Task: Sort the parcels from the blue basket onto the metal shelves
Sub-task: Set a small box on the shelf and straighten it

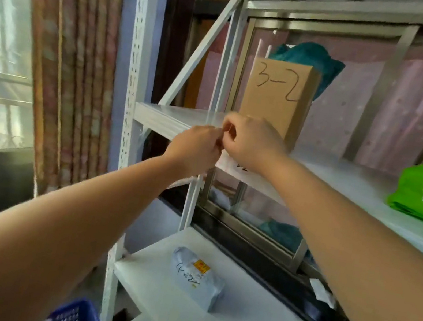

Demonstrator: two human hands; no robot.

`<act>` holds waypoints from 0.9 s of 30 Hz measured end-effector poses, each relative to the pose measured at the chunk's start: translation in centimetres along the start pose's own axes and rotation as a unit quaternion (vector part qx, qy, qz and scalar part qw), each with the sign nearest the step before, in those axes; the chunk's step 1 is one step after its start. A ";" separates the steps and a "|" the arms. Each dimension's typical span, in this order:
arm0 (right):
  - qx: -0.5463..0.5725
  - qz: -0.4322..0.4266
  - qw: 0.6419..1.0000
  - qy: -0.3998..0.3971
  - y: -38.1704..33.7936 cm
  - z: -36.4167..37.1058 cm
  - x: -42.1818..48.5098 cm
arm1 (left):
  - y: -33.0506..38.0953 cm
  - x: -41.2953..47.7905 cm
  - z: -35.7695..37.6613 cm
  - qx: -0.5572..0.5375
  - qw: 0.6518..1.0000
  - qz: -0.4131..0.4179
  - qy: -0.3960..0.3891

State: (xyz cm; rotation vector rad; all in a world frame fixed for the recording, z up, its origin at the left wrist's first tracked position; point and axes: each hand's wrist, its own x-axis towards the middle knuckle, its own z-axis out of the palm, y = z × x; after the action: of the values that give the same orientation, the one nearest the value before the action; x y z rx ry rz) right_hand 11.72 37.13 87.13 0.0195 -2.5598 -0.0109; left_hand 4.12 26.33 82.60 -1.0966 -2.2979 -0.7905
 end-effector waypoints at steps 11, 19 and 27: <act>0.134 -0.062 0.923 -0.356 -15.3 19.0 -3.1 | -17.4 -16.8 -0.1 0.095 0.877 -0.172 -0.439; 0.151 -0.051 0.857 -0.489 -17.8 32.5 -7.3 | -26.3 -27.8 6.4 0.034 0.800 -0.356 -0.482; 0.246 0.025 0.765 -0.595 -16.2 48.2 -11.0 | -31.9 -36.0 15.9 -0.025 0.729 -0.538 -0.422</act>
State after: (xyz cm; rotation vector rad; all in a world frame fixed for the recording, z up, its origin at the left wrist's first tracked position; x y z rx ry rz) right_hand -5.35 21.31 40.59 0.2033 -3.7333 0.9710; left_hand -3.69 1.39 39.19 0.1292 -3.7694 -0.7740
